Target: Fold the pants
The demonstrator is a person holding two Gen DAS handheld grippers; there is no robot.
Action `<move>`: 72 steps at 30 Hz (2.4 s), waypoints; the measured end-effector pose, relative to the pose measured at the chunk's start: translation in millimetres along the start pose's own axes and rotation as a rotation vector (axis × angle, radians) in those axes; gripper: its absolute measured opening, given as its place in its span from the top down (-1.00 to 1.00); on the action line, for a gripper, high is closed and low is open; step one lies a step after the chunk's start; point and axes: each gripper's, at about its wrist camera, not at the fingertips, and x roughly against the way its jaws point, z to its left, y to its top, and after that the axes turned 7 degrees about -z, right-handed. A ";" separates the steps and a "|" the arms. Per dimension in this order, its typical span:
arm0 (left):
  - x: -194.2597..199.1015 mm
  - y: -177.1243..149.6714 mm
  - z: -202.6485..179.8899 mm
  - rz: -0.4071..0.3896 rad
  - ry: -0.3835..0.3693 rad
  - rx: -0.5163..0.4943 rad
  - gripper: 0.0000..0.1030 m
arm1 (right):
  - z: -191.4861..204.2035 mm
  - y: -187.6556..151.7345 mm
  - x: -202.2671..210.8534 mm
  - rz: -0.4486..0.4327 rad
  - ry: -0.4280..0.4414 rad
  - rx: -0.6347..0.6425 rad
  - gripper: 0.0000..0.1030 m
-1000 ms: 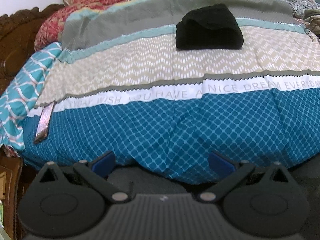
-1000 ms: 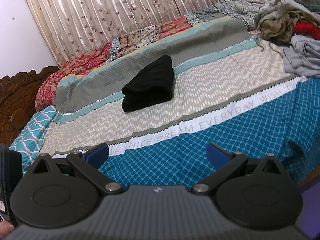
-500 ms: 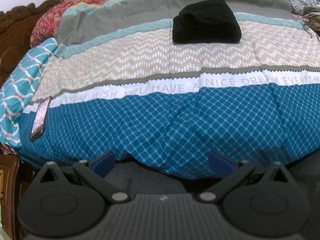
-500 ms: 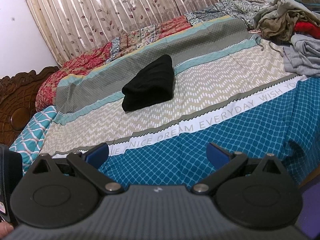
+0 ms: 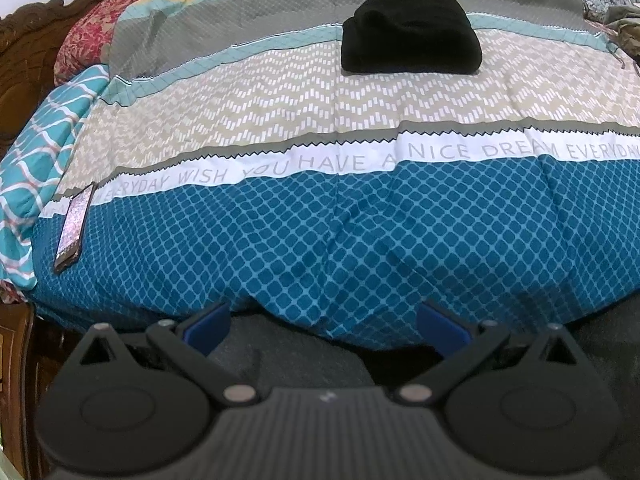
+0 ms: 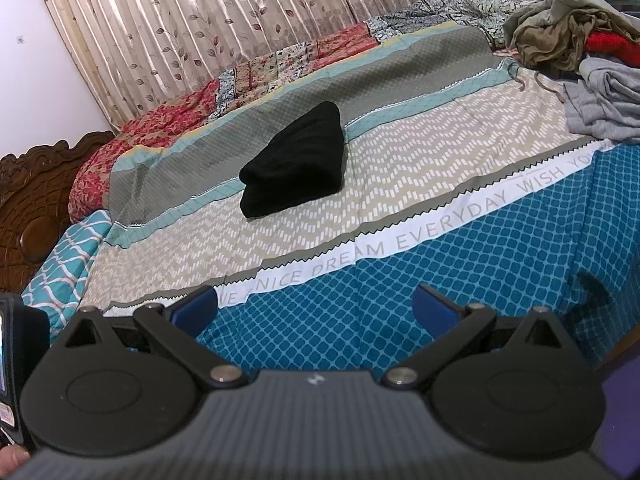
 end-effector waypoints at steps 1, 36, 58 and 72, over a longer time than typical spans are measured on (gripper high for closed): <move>-0.6 0.1 0.0 0.003 -0.001 0.000 -1.00 | 0.1 -0.1 -0.6 0.003 0.000 0.001 -1.00; -56.6 8.1 -1.2 0.112 -0.081 0.010 -1.00 | 3.8 -6.9 -51.1 0.150 -0.097 0.071 -1.00; -88.0 15.7 -1.6 0.148 -0.069 -0.009 -1.00 | 9.9 -6.5 -102.2 0.233 -0.131 0.151 -1.00; -77.4 51.1 30.3 0.061 0.053 0.045 -1.00 | 17.5 8.3 -116.3 0.246 -0.188 0.181 -1.00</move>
